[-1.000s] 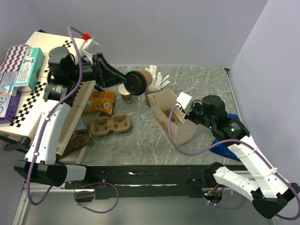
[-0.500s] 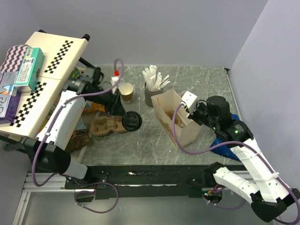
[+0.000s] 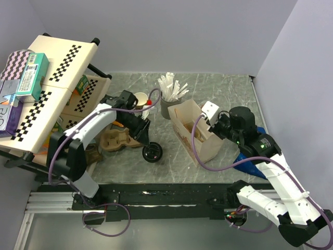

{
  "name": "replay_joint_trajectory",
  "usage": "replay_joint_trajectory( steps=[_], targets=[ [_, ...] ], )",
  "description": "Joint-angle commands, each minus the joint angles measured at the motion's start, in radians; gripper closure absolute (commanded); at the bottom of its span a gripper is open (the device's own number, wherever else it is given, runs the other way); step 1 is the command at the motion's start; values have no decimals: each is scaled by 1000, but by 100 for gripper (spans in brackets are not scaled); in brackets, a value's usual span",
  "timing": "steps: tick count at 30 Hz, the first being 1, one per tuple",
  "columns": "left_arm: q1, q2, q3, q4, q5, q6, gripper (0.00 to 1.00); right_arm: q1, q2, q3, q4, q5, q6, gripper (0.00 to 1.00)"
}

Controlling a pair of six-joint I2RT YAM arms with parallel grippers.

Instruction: Pack the takeout coffee

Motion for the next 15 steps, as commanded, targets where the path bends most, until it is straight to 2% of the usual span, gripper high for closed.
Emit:
replay_joint_trajectory(
  steps=[1,8,11,12,15],
  targets=[
    [-13,74,-8,83,74,-43,97,-10,-3,30,-4,-4,17,100],
    [-12,170,5,128,73,-66,91,-13,4,25,-3,-4,18,100],
    [-12,186,10,149,62,-87,77,-13,10,28,-1,-7,21,100],
    [-12,177,10,160,56,-102,70,-13,12,28,-1,-6,21,100],
    [-12,149,5,198,-20,-133,56,-15,17,27,5,-7,24,100]
  ],
)
